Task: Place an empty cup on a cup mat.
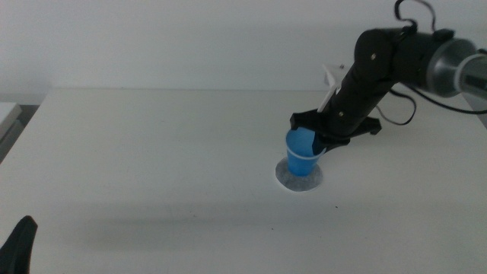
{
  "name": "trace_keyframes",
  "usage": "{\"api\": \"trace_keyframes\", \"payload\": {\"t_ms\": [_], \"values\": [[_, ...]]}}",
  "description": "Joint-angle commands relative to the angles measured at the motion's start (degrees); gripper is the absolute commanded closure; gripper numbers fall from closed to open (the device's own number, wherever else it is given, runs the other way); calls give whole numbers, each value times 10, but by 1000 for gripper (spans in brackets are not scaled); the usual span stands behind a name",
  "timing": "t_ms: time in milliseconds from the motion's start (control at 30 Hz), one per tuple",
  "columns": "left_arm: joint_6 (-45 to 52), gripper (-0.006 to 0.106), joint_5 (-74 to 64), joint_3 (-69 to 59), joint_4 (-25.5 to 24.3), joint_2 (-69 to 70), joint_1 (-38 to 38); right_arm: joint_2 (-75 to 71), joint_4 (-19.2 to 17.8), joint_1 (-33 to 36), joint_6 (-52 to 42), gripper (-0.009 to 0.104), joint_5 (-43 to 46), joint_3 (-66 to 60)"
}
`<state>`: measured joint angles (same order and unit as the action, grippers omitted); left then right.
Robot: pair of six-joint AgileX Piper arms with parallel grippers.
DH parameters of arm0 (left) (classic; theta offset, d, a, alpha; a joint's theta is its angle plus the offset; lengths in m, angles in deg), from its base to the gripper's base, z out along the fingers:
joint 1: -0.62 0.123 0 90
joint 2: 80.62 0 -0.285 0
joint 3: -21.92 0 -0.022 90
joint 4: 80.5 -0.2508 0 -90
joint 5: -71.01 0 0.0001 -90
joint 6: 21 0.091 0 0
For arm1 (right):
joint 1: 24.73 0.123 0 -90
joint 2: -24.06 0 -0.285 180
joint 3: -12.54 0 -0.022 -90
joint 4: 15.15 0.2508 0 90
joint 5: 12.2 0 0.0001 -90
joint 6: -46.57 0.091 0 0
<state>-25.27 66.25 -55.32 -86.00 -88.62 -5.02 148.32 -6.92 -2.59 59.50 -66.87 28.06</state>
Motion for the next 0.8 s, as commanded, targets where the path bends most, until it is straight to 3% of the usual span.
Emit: {"api": "trace_keyframes", "payload": {"t_ms": [0, 133, 233, 567, 700, 767], "values": [[-2, 7, 7, 0, 4, 2, -1, 12, -6, 1, 2, 97, 9, 5], [-2, 7, 7, 0, 4, 2, -1, 26, -5, 1, 1, 97, 12, 7], [-2, 7, 7, 0, 4, 2, -1, 27, -5, 1, -3, 90, 18, 7], [-2, 7, 7, 0, 4, 2, -1, -4, 9, 1, -47, 24, 2, 11], [-2, 7, 7, 0, 4, 2, -1, -75, 4, -5, -77, 12, -25, 11], [-2, 7, 7, 0, 4, 2, -1, -120, -27, -7, -80, 12, -36, 9]]}}
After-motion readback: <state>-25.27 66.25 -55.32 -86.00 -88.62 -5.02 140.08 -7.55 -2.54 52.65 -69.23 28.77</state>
